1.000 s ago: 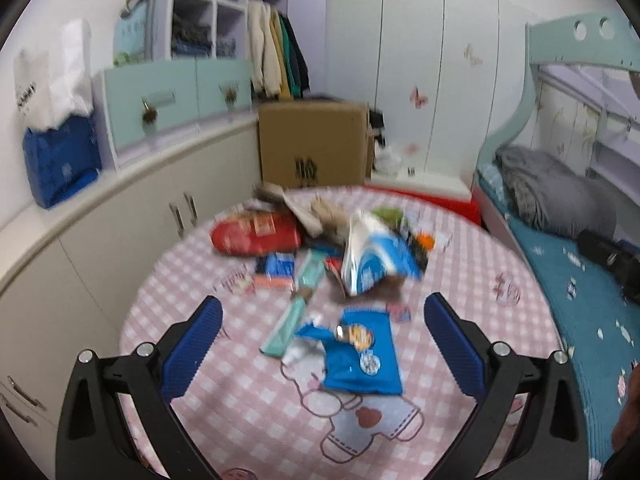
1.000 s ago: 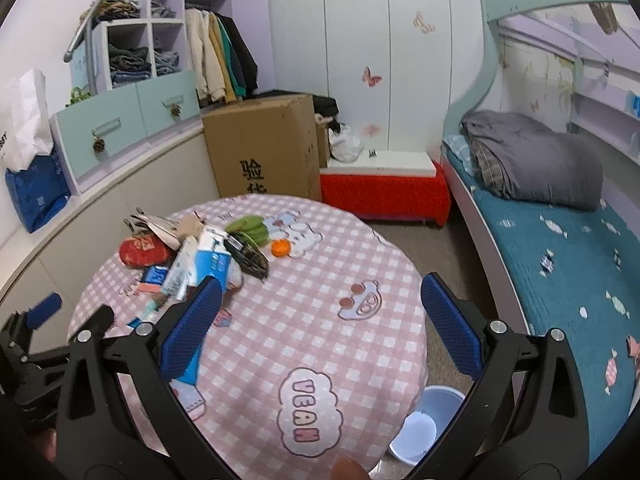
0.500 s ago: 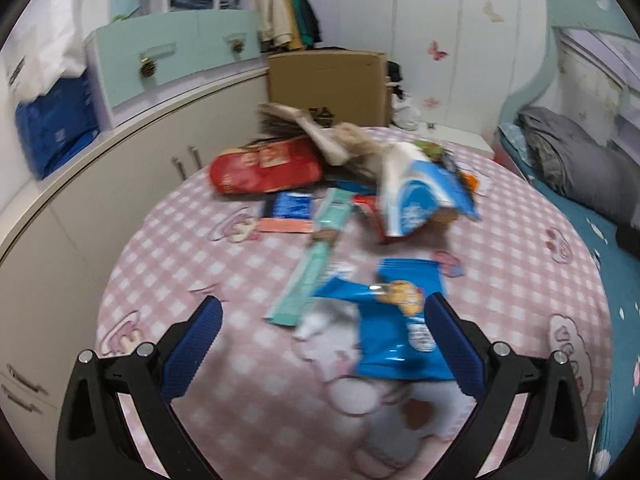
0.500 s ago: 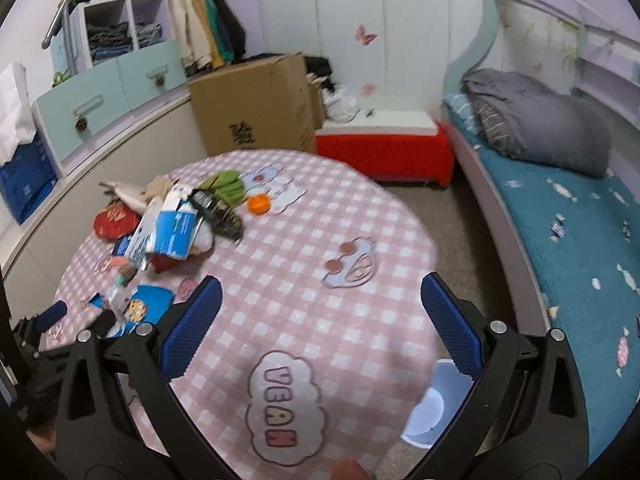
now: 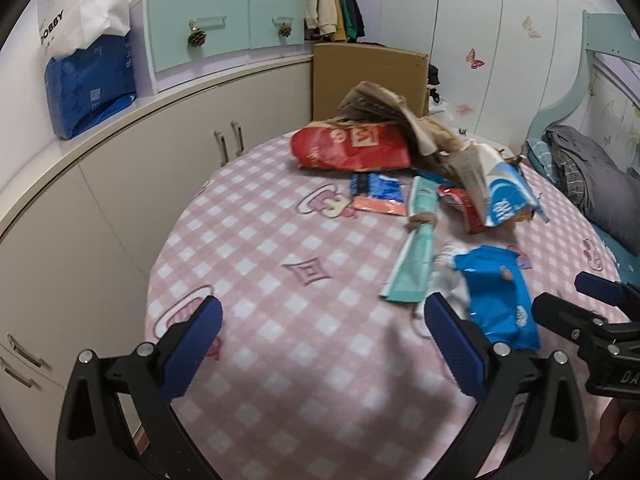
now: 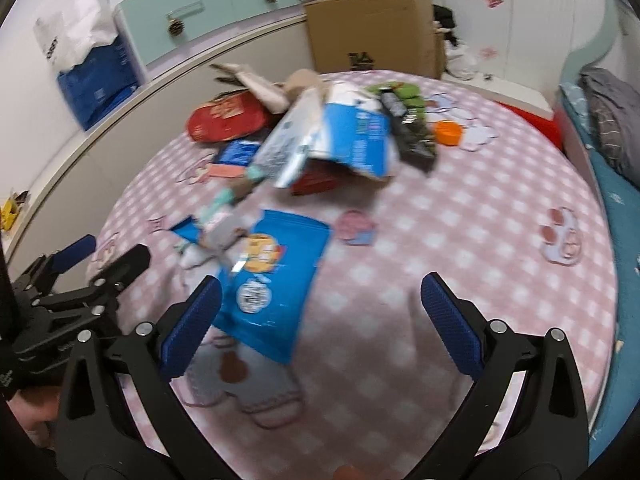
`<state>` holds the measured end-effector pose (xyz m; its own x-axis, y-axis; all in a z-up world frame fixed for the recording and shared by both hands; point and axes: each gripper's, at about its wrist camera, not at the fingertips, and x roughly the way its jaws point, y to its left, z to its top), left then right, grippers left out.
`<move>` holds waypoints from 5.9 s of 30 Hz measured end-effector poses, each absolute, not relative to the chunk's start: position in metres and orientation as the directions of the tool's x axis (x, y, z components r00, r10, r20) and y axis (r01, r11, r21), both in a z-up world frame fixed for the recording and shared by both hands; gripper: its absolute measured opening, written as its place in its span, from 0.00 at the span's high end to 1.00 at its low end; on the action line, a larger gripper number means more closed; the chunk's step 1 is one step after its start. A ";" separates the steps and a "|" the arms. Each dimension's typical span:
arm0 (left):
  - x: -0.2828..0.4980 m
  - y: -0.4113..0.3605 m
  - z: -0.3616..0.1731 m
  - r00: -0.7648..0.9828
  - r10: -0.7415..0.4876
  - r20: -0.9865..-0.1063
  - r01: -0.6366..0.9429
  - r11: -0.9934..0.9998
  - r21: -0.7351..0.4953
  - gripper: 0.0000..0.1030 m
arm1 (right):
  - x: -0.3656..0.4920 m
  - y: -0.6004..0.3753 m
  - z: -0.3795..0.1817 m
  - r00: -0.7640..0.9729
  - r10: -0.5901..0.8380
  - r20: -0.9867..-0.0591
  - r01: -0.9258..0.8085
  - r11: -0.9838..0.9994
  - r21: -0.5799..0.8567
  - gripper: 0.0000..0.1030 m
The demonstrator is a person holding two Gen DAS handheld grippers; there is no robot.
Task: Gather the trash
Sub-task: 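Grasp the blue snack wrapper with the right tool while the left tool grasps the small white bottle, then carry both items to the blue bin and open both tools to drop them, then return both tools to the table and grasp the blue-white tissue box with the right tool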
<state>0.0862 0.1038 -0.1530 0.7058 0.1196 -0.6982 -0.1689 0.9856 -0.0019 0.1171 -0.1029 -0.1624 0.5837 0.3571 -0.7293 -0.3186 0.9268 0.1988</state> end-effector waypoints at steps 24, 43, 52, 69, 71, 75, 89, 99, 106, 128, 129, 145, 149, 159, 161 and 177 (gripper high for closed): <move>0.118 0.046 -0.149 0.736 0.044 -0.676 0.066 0.988 0.136 0.04 | 0.132 -0.140 -0.174 0.597 0.320 -0.736 -0.271 0.944 0.190 0.82; 0.120 0.017 -0.159 0.677 -0.135 -0.724 0.310 0.944 0.115 0.77 | 0.118 -0.170 -0.166 0.623 0.323 -0.712 -0.234 0.946 0.225 0.82; 0.102 0.008 -0.162 0.655 -0.192 -0.731 0.353 0.933 0.072 0.77 | 0.111 -0.178 -0.162 0.638 0.323 -0.699 -0.224 0.946 0.233 0.82; 0.083 -0.061 -0.108 0.704 -0.401 -0.586 0.400 0.906 -0.139 0.77 | 0.084 -0.279 -0.134 0.744 0.312 -0.591 -0.137 0.937 0.321 0.82; 0.082 -0.089 -0.105 0.691 -0.438 -0.574 0.432 0.888 -0.157 0.77 | 0.078 -0.303 -0.131 0.761 0.294 -0.579 -0.105 0.936 0.337 0.82; 0.078 -0.148 -0.111 0.649 -0.501 -0.572 0.504 0.847 -0.170 0.77 | 0.061 -0.366 -0.137 0.785 0.218 -0.580 -0.002 0.937 0.349 0.82; 0.080 -0.366 -0.290 0.292 -0.522 -0.802 0.697 0.690 -0.195 0.77 | 0.033 -0.542 -0.361 0.525 0.179 -0.832 0.435 0.784 0.443 0.82; 0.145 -0.389 -0.452 0.055 -0.371 -0.927 0.583 0.766 -0.272 0.77 | 0.049 -0.545 -0.514 0.331 0.315 -0.889 0.547 0.704 0.453 0.82; 0.156 -0.386 -0.500 -0.005 -0.310 -0.951 0.511 0.817 -0.269 0.23 | 0.057 -0.549 -0.557 0.276 0.343 -0.898 0.616 0.654 0.439 0.25; 0.074 -0.375 -0.303 0.351 -0.452 -0.820 0.669 0.734 -0.118 0.09 | -0.010 -0.569 -0.351 0.659 0.061 -0.750 0.555 0.634 0.539 0.06; 0.067 -0.373 -0.290 0.367 -0.465 -0.805 0.681 0.724 -0.108 0.09 | -0.012 -0.567 -0.338 0.675 0.050 -0.736 0.542 0.643 0.541 0.06; 0.041 -0.226 -0.129 0.667 -0.452 -0.592 0.572 0.820 0.019 0.09 | 0.021 -0.418 -0.138 0.845 0.150 -0.513 0.128 0.875 0.467 0.06; 0.058 -0.166 -0.111 0.729 -0.379 -0.570 0.464 0.886 0.003 0.09 | 0.041 -0.370 -0.117 0.842 0.218 -0.493 0.025 0.897 0.441 0.06; 0.090 -0.024 -0.094 0.819 -0.164 -0.550 0.183 0.983 -0.020 0.09 | 0.085 -0.254 -0.088 0.799 0.319 -0.510 -0.155 0.928 0.338 0.06; 0.100 0.004 -0.099 0.819 -0.104 -0.564 0.121 0.993 -0.007 0.09 | 0.093 -0.236 -0.087 0.785 0.329 -0.526 -0.177 0.931 0.319 0.06; 0.174 0.075 -0.154 0.692 -0.084 -0.717 0.062 0.996 -0.057 0.09 | 0.200 -0.100 -0.129 0.638 0.305 -0.707 -0.259 0.950 0.176 0.06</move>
<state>0.1743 0.0754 -0.1539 0.6921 -0.0839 -0.7169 0.0621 0.9965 -0.0567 0.1997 -0.1002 -0.1292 0.6382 0.3048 -0.7070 -0.2588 0.9498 0.1759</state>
